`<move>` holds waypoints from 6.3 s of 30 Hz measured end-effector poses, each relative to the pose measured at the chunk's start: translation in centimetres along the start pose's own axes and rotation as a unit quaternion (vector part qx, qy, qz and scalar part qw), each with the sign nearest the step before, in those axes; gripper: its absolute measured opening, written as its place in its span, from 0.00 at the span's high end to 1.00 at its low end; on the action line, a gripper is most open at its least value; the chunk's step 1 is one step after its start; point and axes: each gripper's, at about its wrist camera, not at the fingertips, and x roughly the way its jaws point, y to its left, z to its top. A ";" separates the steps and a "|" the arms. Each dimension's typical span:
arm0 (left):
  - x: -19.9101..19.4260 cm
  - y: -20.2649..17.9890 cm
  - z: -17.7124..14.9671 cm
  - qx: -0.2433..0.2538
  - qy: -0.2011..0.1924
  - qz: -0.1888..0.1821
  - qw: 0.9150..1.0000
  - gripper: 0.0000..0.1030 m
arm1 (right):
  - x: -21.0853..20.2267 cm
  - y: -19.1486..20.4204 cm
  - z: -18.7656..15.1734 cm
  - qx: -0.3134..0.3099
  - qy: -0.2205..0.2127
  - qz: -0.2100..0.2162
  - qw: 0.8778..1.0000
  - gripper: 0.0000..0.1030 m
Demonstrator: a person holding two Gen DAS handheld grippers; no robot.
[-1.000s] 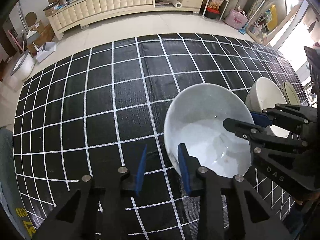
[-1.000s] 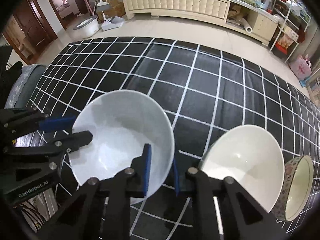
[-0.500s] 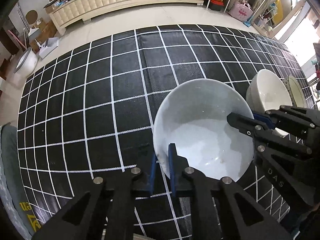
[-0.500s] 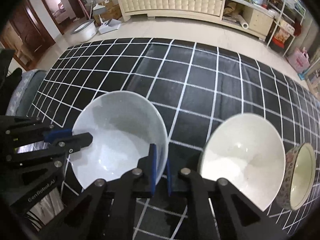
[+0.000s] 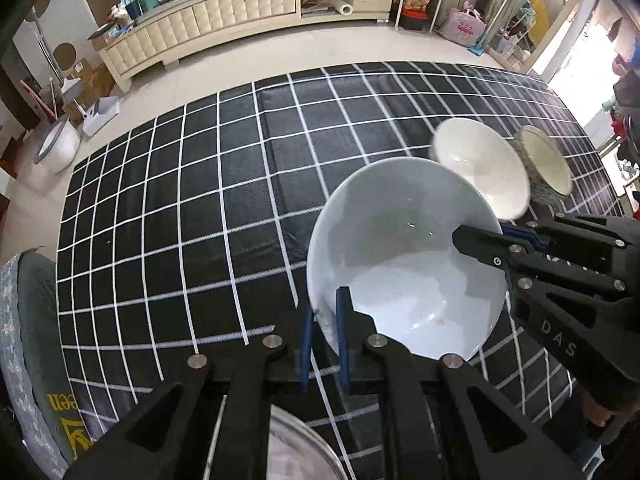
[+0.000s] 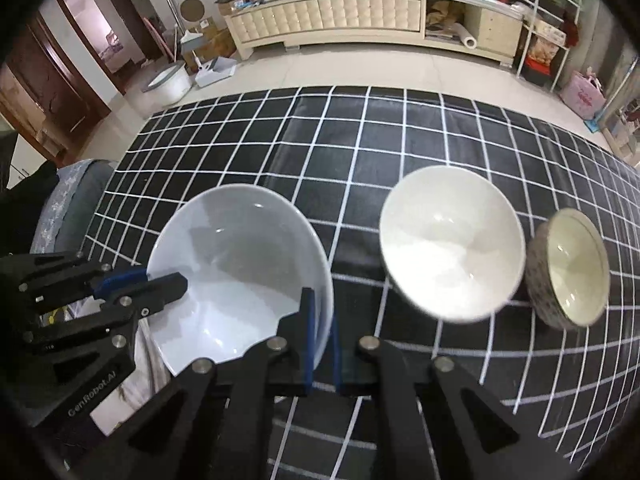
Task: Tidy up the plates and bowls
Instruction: 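Carry the white bowl with the left gripper over the plate stack, then lower the white bowl onto the cartoon-bear plate and open the left gripper, then move the left gripper to the second plain white bowl and grasp its rim, then lift the second white bowl and carry it toward the plate stack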
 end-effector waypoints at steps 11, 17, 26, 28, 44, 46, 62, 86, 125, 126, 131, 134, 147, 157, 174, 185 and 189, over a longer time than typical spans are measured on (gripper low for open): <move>-3.0 -2.7 -4.2 0.005 -0.011 -0.007 1.000 0.91 | -2.8 0.5 -4.4 0.024 0.000 -0.004 1.000 0.91; -2.7 -4.1 -7.5 0.007 -0.002 -0.008 1.000 0.91 | -2.2 0.5 -7.5 0.037 0.011 -0.006 0.999 0.91; -0.3 -4.7 -11.9 -0.014 0.025 -0.027 0.999 0.91 | -0.3 0.6 -10.8 0.046 0.045 -0.008 0.998 0.91; 0.4 -4.6 -12.5 -0.018 0.033 -0.031 0.999 0.91 | 0.1 1.0 -11.3 0.045 0.051 -0.007 0.998 0.91; 1.3 -5.1 -12.6 -0.005 0.033 -0.021 0.999 0.91 | 1.4 0.3 -11.9 0.058 0.059 -0.002 0.997 0.90; 1.3 -5.0 -12.5 -0.007 0.035 -0.026 0.999 0.91 | 1.4 0.2 -11.8 0.053 0.059 -0.005 0.997 0.90; -0.2 -4.5 -12.9 -0.020 0.020 -0.027 0.999 0.91 | -0.8 -0.1 -12.0 0.057 0.047 0.008 0.997 0.90; -5.2 -5.4 -8.0 -0.002 -0.053 0.013 0.998 0.65 | -6.2 -2.6 -7.6 0.048 -0.020 -0.025 0.998 0.90; 1.3 -4.9 9.4 -0.032 -0.002 -0.044 0.999 0.46 | -0.4 -11.5 4.5 0.138 0.030 0.023 0.990 0.24; 1.8 -4.8 9.7 -0.028 -0.001 -0.042 0.999 0.46 | -0.1 -11.6 4.6 0.140 0.032 0.024 0.989 0.24; 4.1 -5.1 10.2 -0.017 0.009 -0.040 0.999 0.46 | 1.3 -12.0 4.8 0.144 0.044 0.024 0.988 0.25; 5.4 -5.4 10.2 -0.008 0.018 -0.044 0.999 0.52 | 1.8 -12.0 5.0 0.142 0.049 0.024 0.988 0.32; 8.4 -5.6 10.9 0.006 0.039 -0.060 0.997 0.73 | 4.7 -12.8 4.8 0.141 0.068 0.013 0.988 0.51; 10.5 -7.9 11.1 0.053 0.042 -0.047 0.997 0.88 | 5.2 -13.8 4.4 0.147 0.067 0.011 0.987 0.70; 12.1 -11.6 11.2 0.114 0.055 -0.002 0.992 0.89 | 3.9 -12.5 2.0 0.134 0.060 -0.018 0.989 0.86; 6.0 -10.1 8.2 0.106 0.027 0.002 0.994 0.89 | -1.3 -9.4 0.4 0.125 0.032 -0.002 0.992 0.86; 3.0 -9.3 6.6 0.097 0.010 0.000 0.995 0.89 | -3.4 -7.8 -0.3 0.112 0.017 -0.003 0.994 0.86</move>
